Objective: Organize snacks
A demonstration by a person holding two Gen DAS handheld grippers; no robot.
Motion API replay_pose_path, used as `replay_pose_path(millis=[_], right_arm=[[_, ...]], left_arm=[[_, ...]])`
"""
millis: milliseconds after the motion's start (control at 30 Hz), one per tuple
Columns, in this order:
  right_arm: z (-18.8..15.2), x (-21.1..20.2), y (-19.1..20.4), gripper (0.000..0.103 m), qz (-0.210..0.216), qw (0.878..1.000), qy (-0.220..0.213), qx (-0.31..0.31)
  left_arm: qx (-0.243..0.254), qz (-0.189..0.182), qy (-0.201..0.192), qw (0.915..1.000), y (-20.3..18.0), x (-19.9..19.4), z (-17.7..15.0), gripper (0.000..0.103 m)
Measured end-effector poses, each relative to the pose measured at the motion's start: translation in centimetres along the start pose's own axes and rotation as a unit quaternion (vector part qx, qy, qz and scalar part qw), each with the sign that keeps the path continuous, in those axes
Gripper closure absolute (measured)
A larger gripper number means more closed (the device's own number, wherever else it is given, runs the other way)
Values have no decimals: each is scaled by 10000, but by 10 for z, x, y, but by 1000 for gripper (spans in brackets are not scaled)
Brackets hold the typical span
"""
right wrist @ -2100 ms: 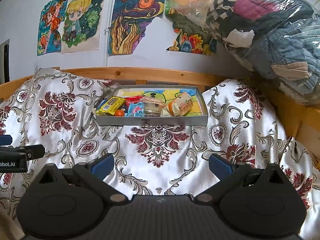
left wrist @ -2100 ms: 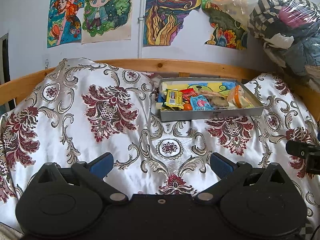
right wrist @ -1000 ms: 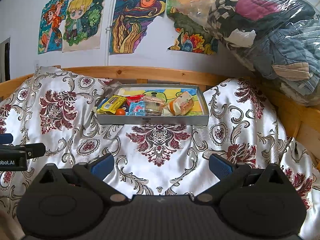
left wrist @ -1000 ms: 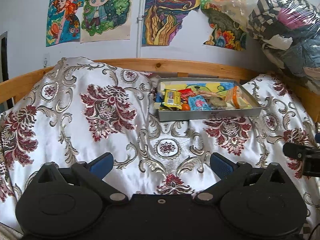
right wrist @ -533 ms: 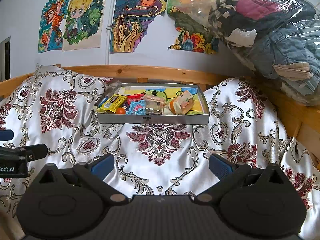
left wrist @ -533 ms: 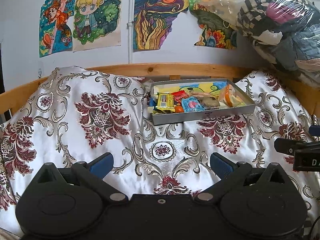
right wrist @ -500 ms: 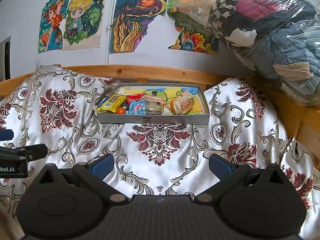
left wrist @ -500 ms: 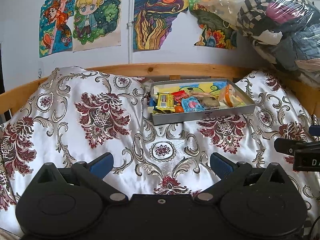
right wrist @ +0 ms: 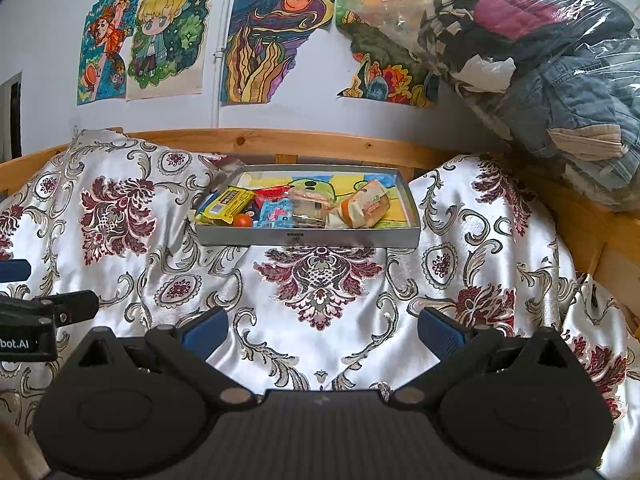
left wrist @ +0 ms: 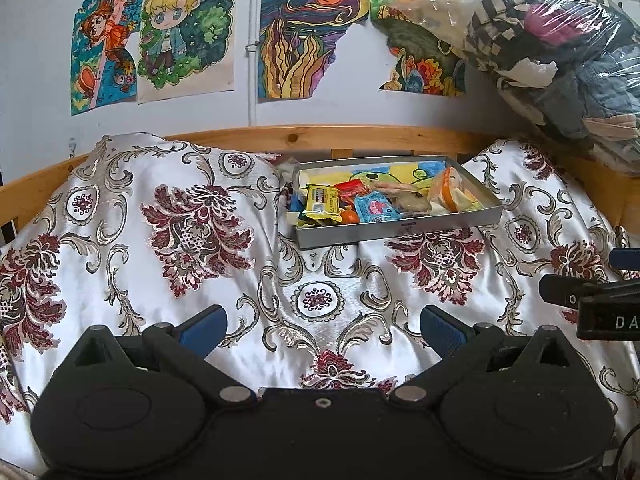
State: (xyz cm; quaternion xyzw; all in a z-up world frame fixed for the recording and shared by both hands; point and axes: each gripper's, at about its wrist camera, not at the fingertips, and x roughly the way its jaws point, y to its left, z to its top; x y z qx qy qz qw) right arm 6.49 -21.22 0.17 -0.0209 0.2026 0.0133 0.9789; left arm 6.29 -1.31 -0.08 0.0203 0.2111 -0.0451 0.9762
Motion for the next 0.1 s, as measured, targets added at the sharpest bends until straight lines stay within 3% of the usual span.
replay_pose_path(millis=[100], right_arm=[[-1,0,0,0,-2,10000,2,2]], left_arm=[[2,4,10,10000,0,0,0,1]])
